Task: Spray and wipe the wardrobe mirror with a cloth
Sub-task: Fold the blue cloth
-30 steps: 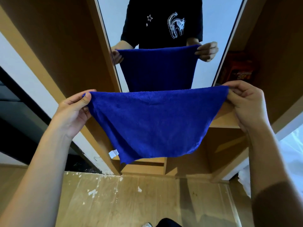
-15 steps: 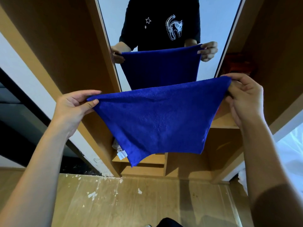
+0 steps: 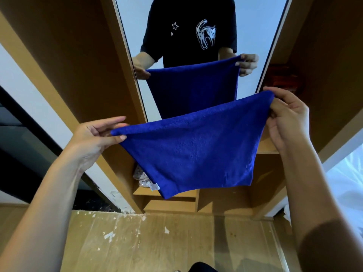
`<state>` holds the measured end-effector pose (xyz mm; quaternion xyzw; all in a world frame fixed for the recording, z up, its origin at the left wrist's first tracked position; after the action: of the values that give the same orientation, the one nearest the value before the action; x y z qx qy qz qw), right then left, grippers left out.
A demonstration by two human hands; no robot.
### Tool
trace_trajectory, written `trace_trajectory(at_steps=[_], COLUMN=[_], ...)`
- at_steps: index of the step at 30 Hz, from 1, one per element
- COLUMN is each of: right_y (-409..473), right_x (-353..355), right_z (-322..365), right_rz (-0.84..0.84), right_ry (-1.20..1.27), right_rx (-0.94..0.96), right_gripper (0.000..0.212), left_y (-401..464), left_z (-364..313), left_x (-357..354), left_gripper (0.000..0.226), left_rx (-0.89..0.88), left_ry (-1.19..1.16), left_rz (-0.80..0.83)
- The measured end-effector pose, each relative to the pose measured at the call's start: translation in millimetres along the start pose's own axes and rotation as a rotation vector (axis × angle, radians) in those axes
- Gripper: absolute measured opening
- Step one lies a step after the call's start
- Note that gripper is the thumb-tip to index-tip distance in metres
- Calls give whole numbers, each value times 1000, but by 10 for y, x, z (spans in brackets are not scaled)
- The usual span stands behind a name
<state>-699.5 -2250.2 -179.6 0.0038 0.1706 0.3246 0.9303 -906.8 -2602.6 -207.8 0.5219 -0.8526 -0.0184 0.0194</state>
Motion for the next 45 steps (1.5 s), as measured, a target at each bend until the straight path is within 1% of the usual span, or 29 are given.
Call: trace_trajectory(at_steps=[5, 9, 11, 15, 17, 18, 21, 25, 30, 33, 34, 35, 37, 39, 42, 45], right_y=[8, 21, 23, 35, 43, 46, 40, 71, 133, 166, 175, 176, 155, 132, 88, 68], right_x=[-18, -21, -13, -13, -11, -7, -2, 42, 36, 19, 5, -7, -50, -95, -161, -182], right_z=[-25, -40, -52, -87, -97, -95, -88, -150, -334, -416, -425, -429, -467, -512, -546, -567], right_rz=[22, 28, 21, 6, -7, -12, -15, -54, -8, 30, 69, 115, 193, 213, 252, 270], right_ry=[33, 52, 61, 71, 61, 49, -14, -190, -141, -70, -122, -252, -558, -736, -880, -926], right_rx=[-15, -18, -23, -46, -57, -57, -56, -82, -183, -223, -206, -170, -98, -68, -24, 9], right_gripper=[25, 26, 25, 23, 22, 22, 20, 16, 16, 16, 13, 12, 23, 35, 36, 32], left_y=[-3, -15, -26, -20, -8, -2, 7, 18, 35, 40, 42, 40, 36, 28, 6, -22], left_z=[140, 161, 151, 125, 110, 102, 64, -3, 0, 19, 25, 24, 24, 31, 43, 42], left_x=[-24, -25, -37, -33, -26, -22, -3, -10, -29, -35, -48, -65, -84, -79, -43, 0], left_gripper=[46, 38, 28, 38, 37, 33, 22, 17, 11, 9, 9, 9, 12, 12, 10, 10], left_rx=[53, 52, 39, 21, 8, 2, -33, -109, -90, -87, -92, -99, -108, -100, -96, -93], left_ry=[14, 40, 15, 12, 12, 14, 30, 75, 70, 54, 50, 47, 41, 41, 50, 33], left_rz=[60, 50, 16, -84, -141, -169, -237, -304, -401, -443, -444, -445, -458, -472, -482, -507])
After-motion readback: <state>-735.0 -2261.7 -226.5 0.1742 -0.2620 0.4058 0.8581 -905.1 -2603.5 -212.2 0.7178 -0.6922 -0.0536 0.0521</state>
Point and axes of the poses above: each hand's wrist, its own y-axis towards the middle knuckle, its own x-axis out of the back of the hand, z = x × y, the point moved 5 cm from there along y, towards the middle knuckle, and after that the axes turned 3 degrees about -x, right-handed, at the moved point
